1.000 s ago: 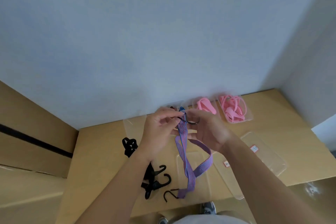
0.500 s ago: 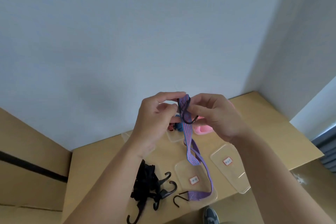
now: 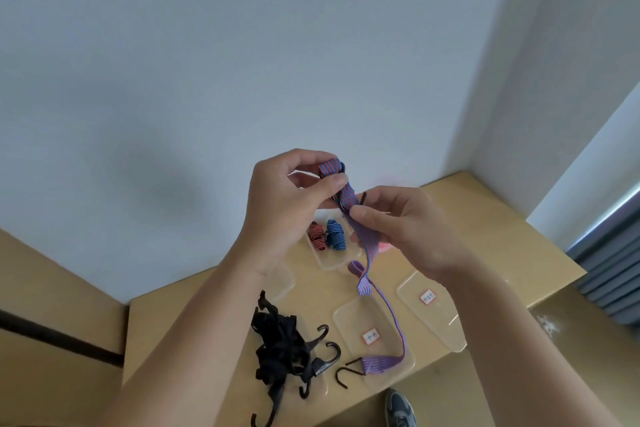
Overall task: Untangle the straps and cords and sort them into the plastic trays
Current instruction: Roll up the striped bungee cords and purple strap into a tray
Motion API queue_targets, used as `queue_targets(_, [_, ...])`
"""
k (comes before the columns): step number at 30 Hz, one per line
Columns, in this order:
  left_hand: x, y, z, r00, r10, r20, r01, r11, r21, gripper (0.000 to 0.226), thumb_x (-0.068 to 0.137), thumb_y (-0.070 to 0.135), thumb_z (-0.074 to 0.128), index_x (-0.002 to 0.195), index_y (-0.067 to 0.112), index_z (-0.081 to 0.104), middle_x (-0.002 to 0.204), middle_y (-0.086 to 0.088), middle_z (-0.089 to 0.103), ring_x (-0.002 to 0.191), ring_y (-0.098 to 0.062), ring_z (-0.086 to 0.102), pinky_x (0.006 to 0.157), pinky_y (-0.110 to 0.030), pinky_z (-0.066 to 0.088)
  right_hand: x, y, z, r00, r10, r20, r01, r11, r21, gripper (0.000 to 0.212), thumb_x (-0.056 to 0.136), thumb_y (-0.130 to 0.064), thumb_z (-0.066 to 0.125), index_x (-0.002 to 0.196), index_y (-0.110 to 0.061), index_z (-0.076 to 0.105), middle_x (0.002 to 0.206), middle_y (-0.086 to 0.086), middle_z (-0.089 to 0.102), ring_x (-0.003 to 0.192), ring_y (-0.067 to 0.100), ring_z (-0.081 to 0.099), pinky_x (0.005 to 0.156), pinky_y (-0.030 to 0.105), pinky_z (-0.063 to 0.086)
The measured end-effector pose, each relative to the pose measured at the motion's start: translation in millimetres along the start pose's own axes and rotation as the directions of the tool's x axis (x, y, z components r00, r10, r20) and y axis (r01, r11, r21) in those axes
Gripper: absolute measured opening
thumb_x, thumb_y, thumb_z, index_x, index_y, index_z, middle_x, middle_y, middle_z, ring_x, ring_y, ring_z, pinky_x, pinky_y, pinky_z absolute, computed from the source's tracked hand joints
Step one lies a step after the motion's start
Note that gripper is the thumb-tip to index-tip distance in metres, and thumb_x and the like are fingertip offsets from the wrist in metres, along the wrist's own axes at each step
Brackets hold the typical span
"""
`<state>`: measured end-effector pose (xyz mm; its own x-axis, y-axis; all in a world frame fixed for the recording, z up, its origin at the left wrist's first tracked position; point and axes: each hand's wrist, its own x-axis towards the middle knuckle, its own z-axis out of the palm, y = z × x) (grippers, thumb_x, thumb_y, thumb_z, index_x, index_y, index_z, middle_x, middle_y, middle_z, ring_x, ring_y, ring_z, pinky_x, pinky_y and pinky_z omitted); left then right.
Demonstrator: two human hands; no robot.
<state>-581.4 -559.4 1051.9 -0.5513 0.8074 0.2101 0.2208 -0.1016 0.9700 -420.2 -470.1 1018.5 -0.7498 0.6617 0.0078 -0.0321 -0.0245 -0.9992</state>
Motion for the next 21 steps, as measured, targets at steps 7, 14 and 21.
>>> queue_targets(7, [-11.2,7.8,-0.7,0.984,0.179,0.014,-0.179,0.983,0.030,0.022,0.080,0.008,0.085,0.094,0.022,0.076,0.089,0.003,0.076,0.086,-0.017,0.074,0.078,-0.040,0.063,0.0,-3.8,15.9,0.973,-0.016,-0.232,0.022,1.000,0.020,0.008,0.092,-0.008,0.070,0.092,-0.001,0.071,0.075,0.013,0.071,0.061,0.019,0.067,0.061,0.029,0.054])
queue_targets(14, [-27.9,1.2,-2.1,0.993,0.040,0.114,-0.033,0.997,-0.067,0.014,0.084,0.036,0.082,0.084,0.022,0.082,0.094,-0.001,0.074,0.088,-0.024,0.074,0.088,-0.045,0.060,0.1,-13.2,27.5,0.906,-0.122,-0.406,0.115,0.992,-0.042,0.018,0.091,0.002,0.065,0.092,-0.013,0.075,0.075,-0.009,0.076,0.069,0.004,0.071,0.061,0.015,0.052])
queue_targets(21, [-20.5,1.4,2.7,0.949,-0.238,0.207,0.283,0.933,-0.224,0.043,0.074,0.015,0.088,0.112,0.006,0.069,0.099,-0.015,0.076,0.080,-0.031,0.076,0.084,-0.049,0.061,4.9,-23.9,21.3,0.899,-0.223,-0.376,0.182,0.973,-0.143,0.020,0.088,-0.003,0.073,0.089,-0.022,0.076,0.078,-0.008,0.077,0.068,0.002,0.072,0.062,0.013,0.052])
